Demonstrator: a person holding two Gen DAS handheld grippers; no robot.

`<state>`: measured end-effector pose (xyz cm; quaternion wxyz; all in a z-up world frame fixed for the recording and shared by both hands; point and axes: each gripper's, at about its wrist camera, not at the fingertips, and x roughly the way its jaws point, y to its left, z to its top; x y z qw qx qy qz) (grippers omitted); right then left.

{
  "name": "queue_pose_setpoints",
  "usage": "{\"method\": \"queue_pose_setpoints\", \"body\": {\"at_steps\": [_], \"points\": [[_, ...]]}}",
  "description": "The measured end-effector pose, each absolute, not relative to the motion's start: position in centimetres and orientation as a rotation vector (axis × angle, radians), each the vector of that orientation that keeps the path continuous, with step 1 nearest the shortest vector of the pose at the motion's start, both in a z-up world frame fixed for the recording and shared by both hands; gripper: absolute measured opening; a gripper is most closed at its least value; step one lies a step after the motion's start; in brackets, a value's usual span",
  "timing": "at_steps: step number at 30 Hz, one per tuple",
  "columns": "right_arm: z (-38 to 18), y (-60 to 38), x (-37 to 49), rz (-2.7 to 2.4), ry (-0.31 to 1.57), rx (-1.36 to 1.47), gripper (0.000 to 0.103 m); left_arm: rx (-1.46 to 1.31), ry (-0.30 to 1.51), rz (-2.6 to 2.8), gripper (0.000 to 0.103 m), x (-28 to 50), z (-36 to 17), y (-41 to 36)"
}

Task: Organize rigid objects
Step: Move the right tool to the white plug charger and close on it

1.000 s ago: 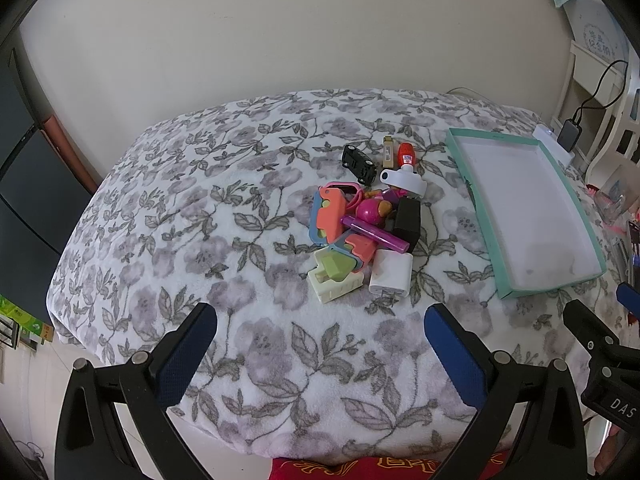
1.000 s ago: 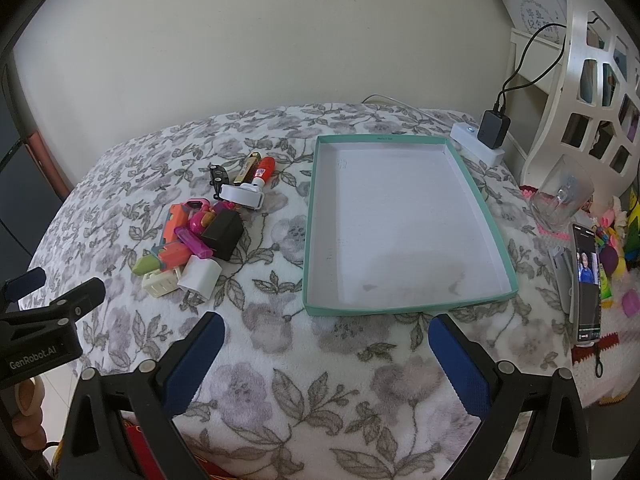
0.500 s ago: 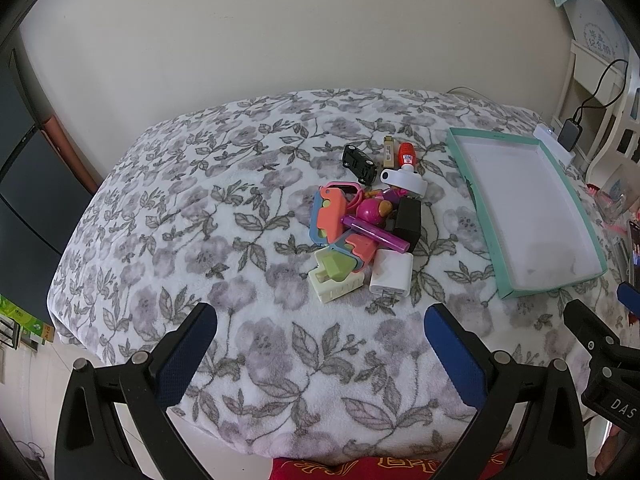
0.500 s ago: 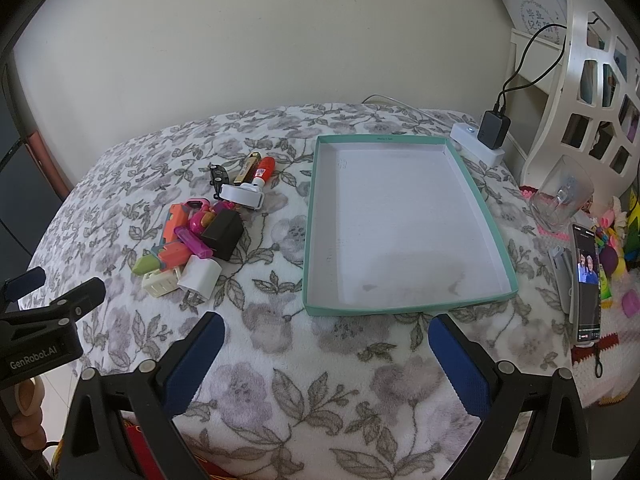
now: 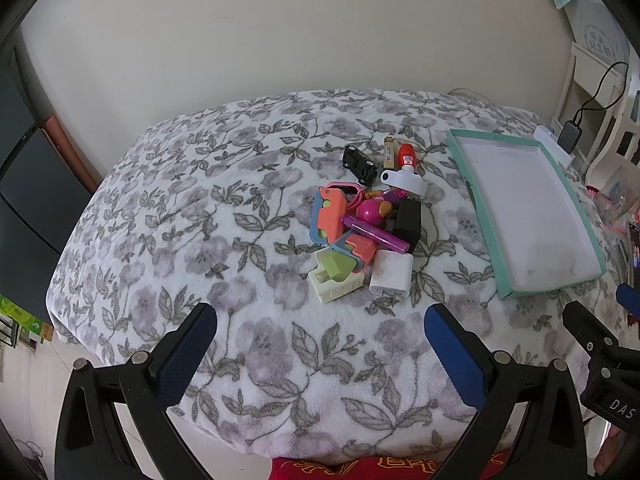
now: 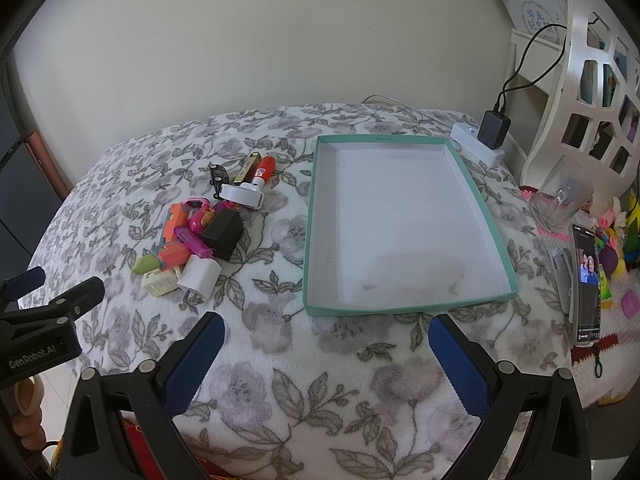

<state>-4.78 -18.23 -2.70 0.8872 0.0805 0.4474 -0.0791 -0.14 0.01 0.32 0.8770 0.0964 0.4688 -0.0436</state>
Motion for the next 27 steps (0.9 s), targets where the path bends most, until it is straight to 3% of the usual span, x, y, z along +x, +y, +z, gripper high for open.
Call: {"method": "queue_pose_setpoints", "body": {"at_steps": [15, 27], "points": [[0.1, -16.8, -0.3, -0.062, 0.875, 0.158, 0.103, 0.129, 0.920, -0.007, 0.103, 5.2, 3.5, 4.1], [0.5, -13.7, 6.2, -0.006, 0.940, 0.182, 0.103, 0.075, 0.945, 0.033, 0.103, 10.1, 3.4, 5.7]]}}
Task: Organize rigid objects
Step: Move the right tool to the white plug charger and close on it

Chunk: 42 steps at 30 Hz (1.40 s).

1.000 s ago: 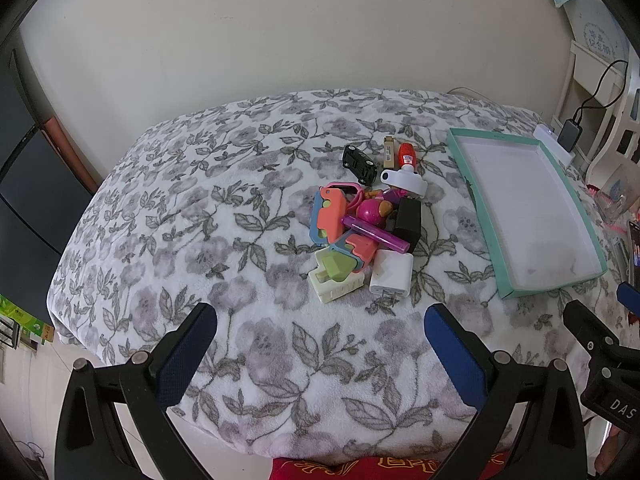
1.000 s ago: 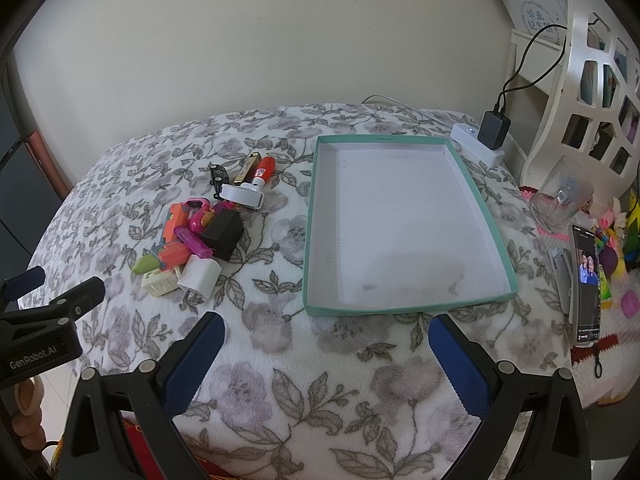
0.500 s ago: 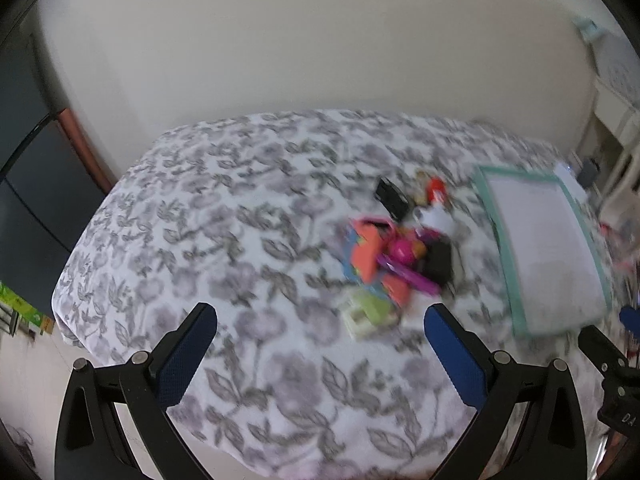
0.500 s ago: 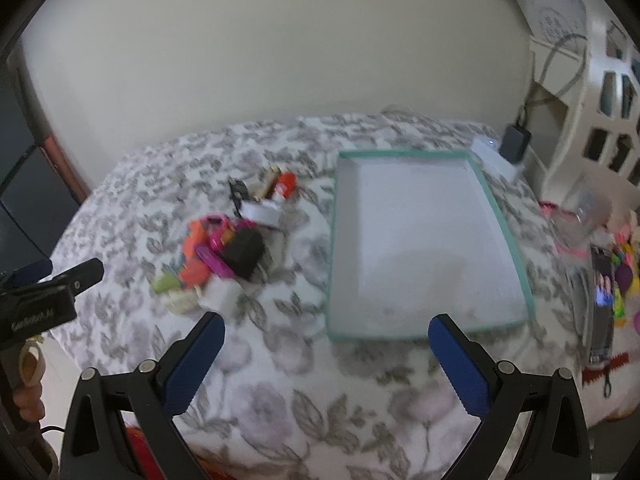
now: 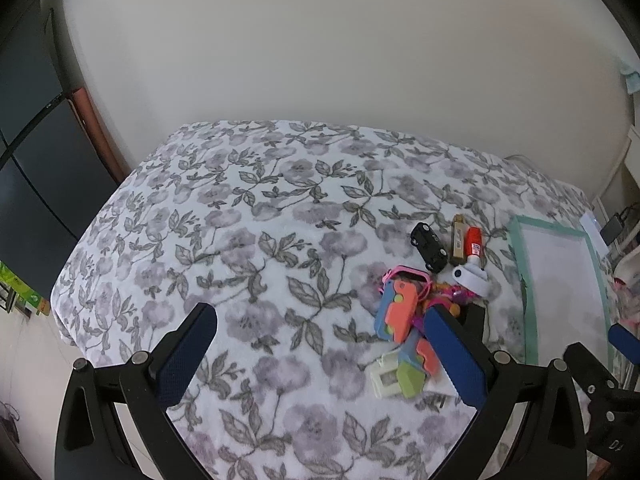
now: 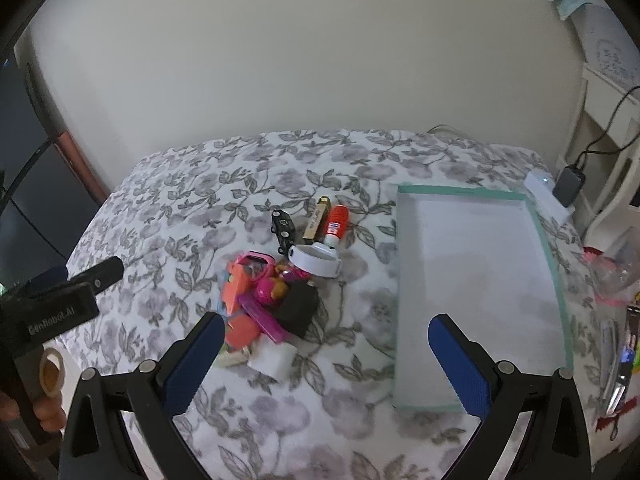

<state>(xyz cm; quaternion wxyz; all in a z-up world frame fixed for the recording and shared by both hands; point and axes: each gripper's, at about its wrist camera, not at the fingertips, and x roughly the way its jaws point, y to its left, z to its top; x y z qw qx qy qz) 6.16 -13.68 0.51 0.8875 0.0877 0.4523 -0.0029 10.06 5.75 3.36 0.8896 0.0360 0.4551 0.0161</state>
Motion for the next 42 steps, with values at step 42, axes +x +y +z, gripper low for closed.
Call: {"method": "queue_pose_setpoints", "body": {"at_steps": [42], "points": [[-13.4, -8.9, 10.6, 0.035, 1.257, 0.206, 0.091, -0.105, 1.205, 0.026, 0.103, 10.8, -9.6, 9.6]]}}
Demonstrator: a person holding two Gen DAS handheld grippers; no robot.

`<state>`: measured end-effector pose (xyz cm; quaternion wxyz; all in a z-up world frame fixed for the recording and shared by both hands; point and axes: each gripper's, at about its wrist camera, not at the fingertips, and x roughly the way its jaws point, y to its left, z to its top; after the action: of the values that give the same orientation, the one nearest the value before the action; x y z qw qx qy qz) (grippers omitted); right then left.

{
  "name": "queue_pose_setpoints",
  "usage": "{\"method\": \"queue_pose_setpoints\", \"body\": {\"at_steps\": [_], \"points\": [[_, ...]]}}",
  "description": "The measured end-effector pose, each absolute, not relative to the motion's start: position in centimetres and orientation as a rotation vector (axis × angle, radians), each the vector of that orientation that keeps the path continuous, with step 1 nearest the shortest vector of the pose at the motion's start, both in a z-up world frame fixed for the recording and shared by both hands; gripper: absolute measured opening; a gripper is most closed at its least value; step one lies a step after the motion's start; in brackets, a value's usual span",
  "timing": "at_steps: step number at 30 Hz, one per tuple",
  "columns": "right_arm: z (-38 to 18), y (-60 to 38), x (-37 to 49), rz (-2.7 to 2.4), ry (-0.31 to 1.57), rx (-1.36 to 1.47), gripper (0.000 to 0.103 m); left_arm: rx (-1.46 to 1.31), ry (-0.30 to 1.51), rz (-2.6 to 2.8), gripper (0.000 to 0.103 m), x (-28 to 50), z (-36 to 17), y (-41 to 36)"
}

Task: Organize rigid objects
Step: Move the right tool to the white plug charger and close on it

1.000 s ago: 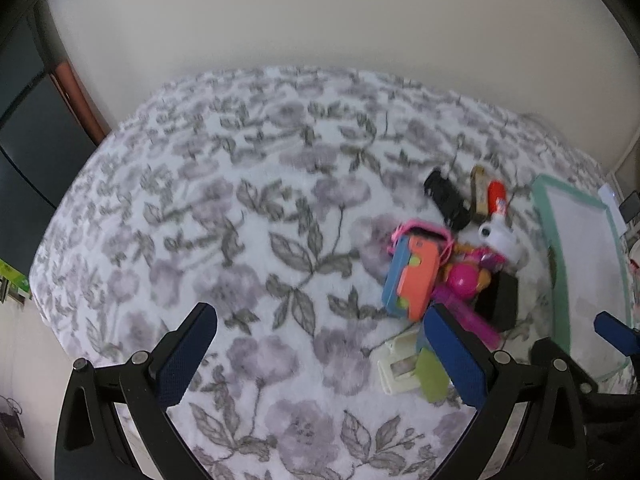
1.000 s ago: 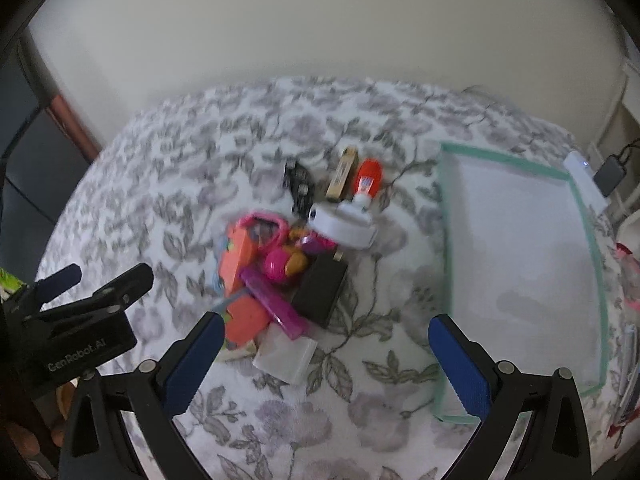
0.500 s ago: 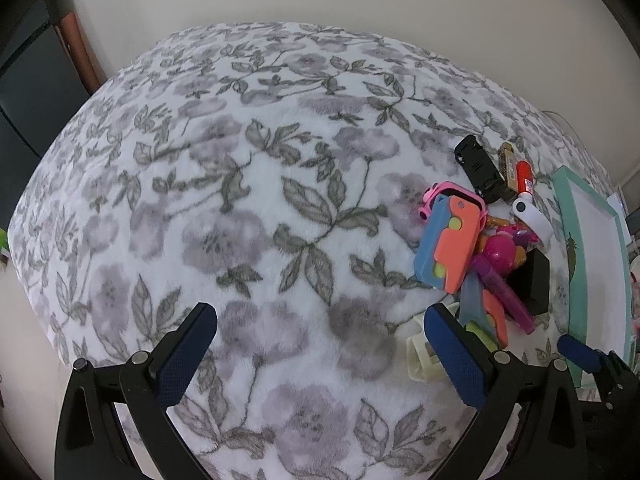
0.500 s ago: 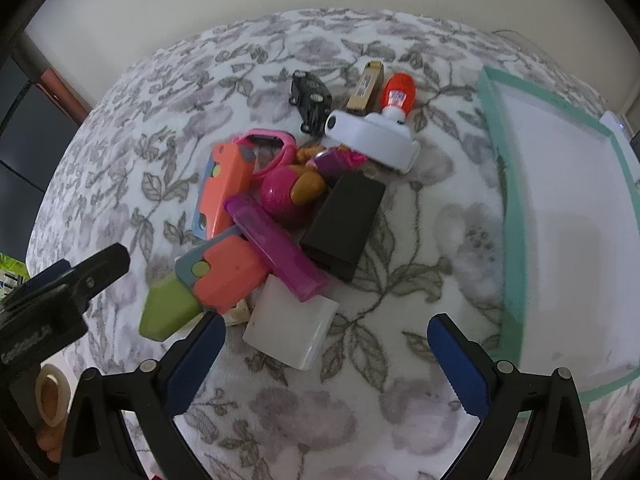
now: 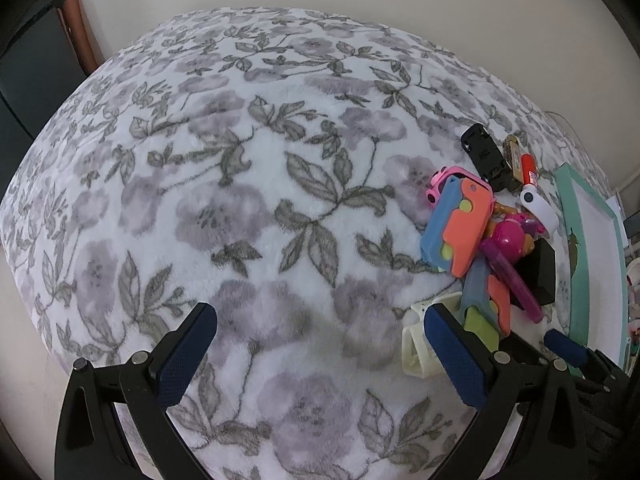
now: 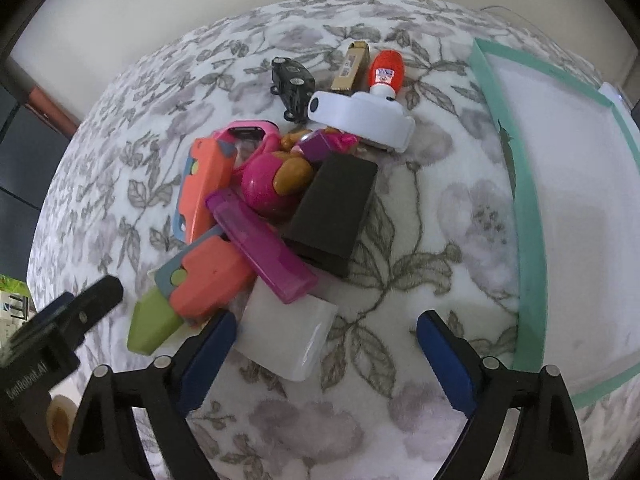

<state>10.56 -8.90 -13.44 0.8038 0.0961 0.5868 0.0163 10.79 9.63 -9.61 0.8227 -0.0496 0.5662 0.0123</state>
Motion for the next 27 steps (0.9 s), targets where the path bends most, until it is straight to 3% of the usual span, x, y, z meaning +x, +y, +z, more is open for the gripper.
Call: {"method": "queue_pose_setpoints", "body": {"at_steps": [9, 17, 27], "points": [[-13.7, -8.2, 10.7, 0.052, 1.246, 0.181, 0.077, -0.108, 1.212, 0.021, 0.103, 10.4, -9.7, 9.5], [-13.3, -10.3, 9.8, 0.040, 1.243, 0.227, 0.052, -0.103, 1.212, -0.037, 0.103, 9.8, -9.2, 8.7], [-13.3, -13.7, 8.9, 0.005, 1.244, 0.308, 0.047, -0.067, 1.187, -0.140, 0.103, 9.1, -8.4, 6.9]]}}
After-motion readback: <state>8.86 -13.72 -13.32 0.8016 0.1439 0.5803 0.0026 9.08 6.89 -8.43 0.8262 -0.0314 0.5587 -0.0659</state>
